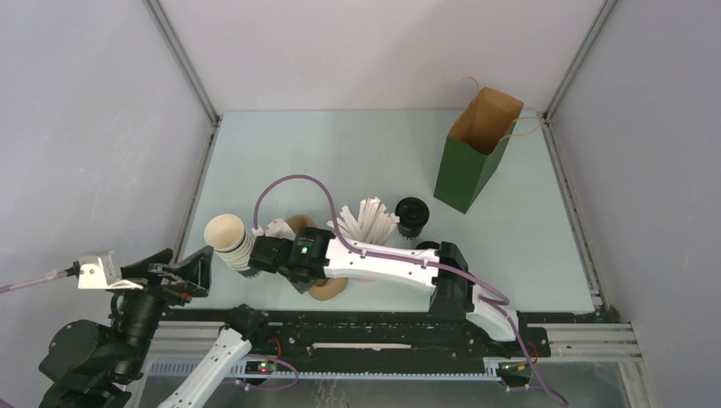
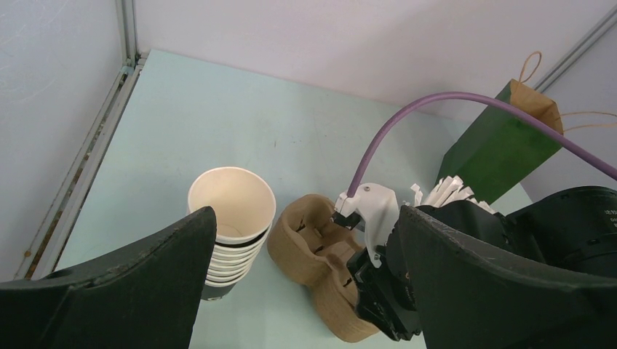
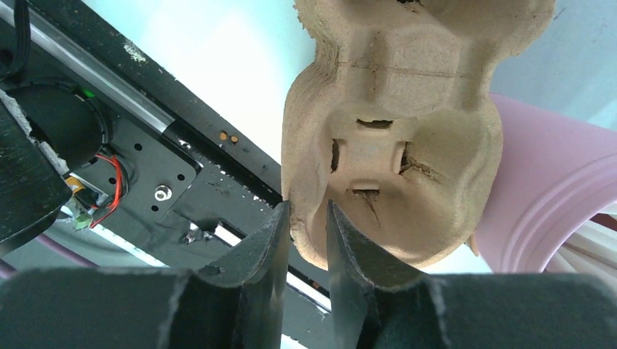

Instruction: Pack the takeout coffee

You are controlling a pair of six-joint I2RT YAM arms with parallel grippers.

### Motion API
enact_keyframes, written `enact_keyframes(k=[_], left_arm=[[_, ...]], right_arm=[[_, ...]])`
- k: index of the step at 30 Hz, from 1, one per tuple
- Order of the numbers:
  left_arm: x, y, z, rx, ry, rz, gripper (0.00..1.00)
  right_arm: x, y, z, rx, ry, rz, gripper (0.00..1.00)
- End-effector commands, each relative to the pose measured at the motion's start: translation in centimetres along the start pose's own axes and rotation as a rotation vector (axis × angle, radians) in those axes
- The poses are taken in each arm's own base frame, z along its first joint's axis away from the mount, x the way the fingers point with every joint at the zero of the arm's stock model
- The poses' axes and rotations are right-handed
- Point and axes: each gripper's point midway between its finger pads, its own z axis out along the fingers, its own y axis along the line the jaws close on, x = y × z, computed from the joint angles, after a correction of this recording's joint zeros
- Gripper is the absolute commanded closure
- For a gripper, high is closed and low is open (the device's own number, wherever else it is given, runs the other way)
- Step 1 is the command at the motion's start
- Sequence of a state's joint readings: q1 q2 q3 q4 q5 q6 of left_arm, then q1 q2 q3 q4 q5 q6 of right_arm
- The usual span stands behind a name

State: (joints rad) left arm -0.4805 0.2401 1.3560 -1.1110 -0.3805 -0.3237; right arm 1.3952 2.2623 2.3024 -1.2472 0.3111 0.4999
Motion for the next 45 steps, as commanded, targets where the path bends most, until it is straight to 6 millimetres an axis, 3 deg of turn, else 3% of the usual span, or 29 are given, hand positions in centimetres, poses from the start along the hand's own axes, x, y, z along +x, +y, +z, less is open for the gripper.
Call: enact_keyframes(k=[1,9,16,21,28,31,41,45], left_arm=[[-0.3,-0.4,0.0,0.022,-0.003,-0.007,0.0],[-0.3,-0.6,0.0,0.031,-0.004,-0.012,0.0],[-0.4,-0.5,-0.1,0.026,-0.008,-0.013,0.0],[-0.4,-0.7,-0.1,0.033,-0.008,-0.018,0.0],[-0.6,-0.4,-0.4,0.025,-0.008,-0.015,0.0],[-0.7,-0.3,-0.6,0.023,-0.012,-0.015,0.0],[-0.6,-0.5,-0.3,0.025,-0.009,-0.012,0.0],[-0.6,-0.5,-0.2,0.025,-0.006,-0.008,0.0]], right_arm=[[-0.7,-1.2,-1.9,0.043,-0.036,0.001,0.67],[-0.1,-2.1,-0.5,0.131,-0.023,-0.031,0.68],[0.3,-3.3,-0.6,0.252,-0.03,-0.094,0.79],[0.3,-2.3,0.1,0.184,-0.02,-0.069,0.8],[0.5,-0.7,1.8,-0.003,0.01,0.039,0.67],[0.2,-0.8,2.0,-0.036,0.009,0.072,0.67],[-0.9,-0.7,-0.3,-0.079,-0.038,0.105,0.83],[-1.7,-1.0,-1.7,-0.083,-0.075,0.118,0.96]])
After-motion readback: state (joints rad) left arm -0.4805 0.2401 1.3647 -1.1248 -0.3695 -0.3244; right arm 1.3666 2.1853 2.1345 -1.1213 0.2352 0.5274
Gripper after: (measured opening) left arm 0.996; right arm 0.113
